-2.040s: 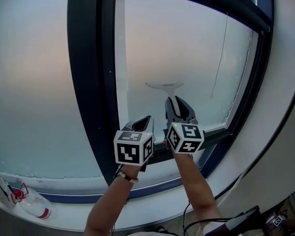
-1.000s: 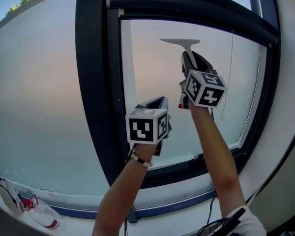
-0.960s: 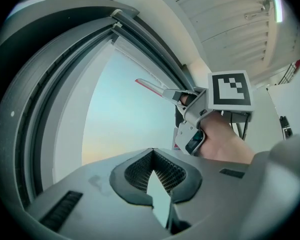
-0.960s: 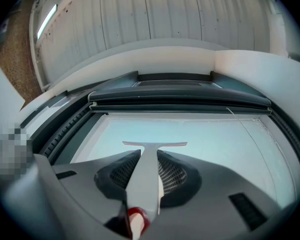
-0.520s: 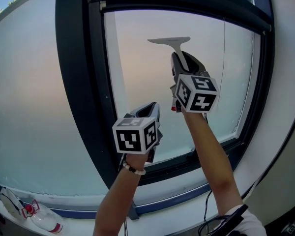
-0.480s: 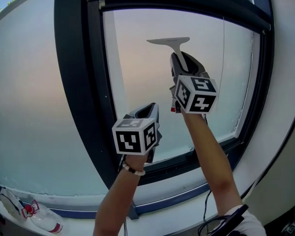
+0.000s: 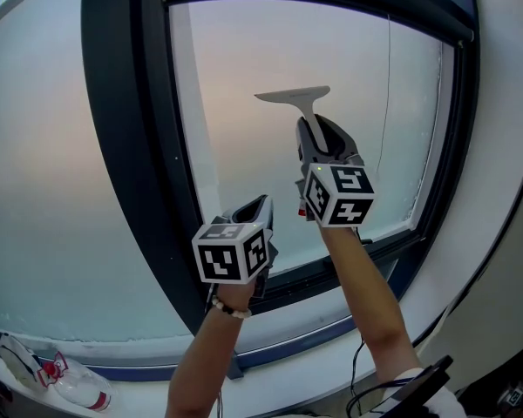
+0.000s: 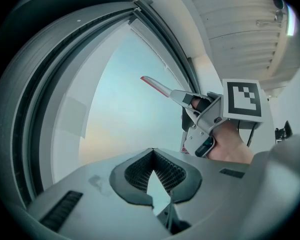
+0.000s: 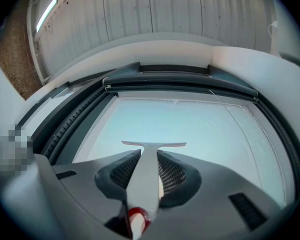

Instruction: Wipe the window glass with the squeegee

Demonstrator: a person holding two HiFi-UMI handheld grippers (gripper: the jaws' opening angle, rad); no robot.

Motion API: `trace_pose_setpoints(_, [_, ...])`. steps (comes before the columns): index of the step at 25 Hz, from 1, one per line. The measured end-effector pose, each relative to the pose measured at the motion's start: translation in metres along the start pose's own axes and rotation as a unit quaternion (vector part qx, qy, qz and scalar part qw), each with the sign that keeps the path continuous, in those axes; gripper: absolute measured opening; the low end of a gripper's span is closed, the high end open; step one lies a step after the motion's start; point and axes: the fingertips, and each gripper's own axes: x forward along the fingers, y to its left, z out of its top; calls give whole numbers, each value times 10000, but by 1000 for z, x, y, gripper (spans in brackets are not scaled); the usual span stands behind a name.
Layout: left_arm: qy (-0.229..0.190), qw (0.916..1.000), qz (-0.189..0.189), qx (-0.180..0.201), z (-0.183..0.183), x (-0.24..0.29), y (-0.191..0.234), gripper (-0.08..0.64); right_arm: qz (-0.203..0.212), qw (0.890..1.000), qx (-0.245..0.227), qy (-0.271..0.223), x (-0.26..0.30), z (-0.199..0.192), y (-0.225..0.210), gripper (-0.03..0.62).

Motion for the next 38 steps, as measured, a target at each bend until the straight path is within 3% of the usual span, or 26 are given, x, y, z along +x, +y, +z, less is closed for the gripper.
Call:
trace_pose_setpoints(20, [427, 9982, 46, -425, -85, -12, -6, 0, -36, 9960, 313, 837, -80, -118, 18, 92])
trace_pose_setpoints(38, [1076, 9909, 116, -801, -173, -17, -5, 0, -71, 9838, 622, 1680, -153, -228, 34, 92])
